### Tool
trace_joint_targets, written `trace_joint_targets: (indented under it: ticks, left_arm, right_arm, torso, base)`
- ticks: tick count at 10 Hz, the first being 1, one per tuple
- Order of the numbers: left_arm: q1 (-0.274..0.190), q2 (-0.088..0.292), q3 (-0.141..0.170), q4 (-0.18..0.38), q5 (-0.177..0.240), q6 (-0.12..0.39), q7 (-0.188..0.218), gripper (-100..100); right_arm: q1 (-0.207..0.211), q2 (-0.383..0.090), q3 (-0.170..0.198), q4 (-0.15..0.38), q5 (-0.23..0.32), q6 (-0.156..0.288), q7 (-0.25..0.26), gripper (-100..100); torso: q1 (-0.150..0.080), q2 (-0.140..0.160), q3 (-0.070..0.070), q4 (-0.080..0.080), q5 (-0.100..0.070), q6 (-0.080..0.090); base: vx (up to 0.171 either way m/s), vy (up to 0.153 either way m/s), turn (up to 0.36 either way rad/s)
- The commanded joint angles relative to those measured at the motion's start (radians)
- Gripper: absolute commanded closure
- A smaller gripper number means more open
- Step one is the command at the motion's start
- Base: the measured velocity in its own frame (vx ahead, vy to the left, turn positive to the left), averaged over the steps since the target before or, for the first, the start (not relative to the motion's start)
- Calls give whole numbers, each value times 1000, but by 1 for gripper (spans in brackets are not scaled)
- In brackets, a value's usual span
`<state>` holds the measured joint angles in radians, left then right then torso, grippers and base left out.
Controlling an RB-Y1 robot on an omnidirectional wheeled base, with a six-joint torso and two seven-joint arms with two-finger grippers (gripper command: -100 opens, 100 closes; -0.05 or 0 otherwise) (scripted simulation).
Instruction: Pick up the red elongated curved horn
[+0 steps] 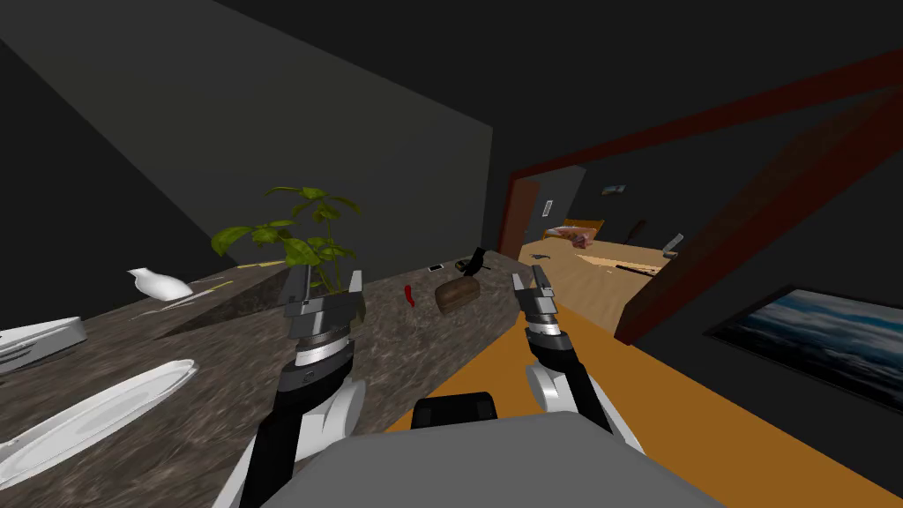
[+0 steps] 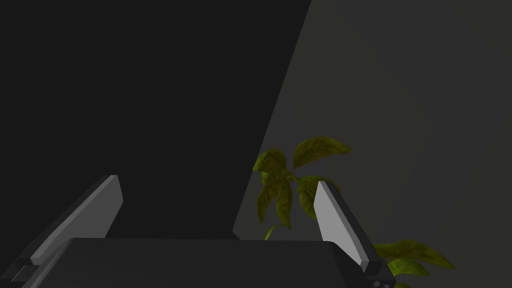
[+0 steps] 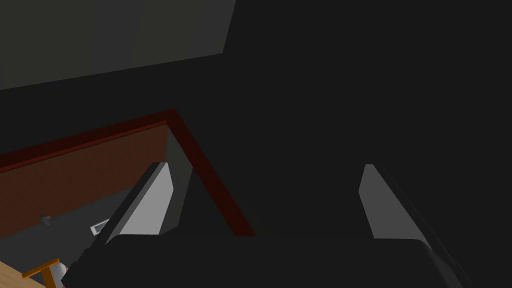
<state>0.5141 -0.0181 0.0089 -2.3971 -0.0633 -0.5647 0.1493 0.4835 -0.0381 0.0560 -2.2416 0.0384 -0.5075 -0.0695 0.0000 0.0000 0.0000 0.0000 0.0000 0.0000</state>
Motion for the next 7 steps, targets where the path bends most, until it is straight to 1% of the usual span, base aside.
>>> trace_joint_targets:
  ticks: [1, 3, 6, 7]
  left_arm:
    - [9, 39, 3, 5, 8, 6, 1, -100]
    - [31, 101, 11, 15, 28, 20, 2, -100]
    - [84, 194, 30, 36, 73, 53, 5, -100]
    - [84, 204, 30, 36, 73, 53, 5, -100]
  right_arm:
    - [0, 0, 0, 0, 0, 0, 0, 0]
    - [0, 0, 0, 0, 0, 0, 0, 0]
    - [0, 0, 0, 0, 0, 0, 0, 0]
    - [0, 0, 0, 0, 0, 0, 0, 0]
  torso:
    - [0, 0, 0, 0, 0, 0]
    - [1, 0, 0, 0, 0, 0]
    - [3, 1, 0, 0, 1, 0]
    - [3, 1, 1, 0, 1, 0]
  base:
    - [1, 5, -90]
    - [-2, 20, -161]
    - [-9, 37, -251]
    - [-7, 29, -98]
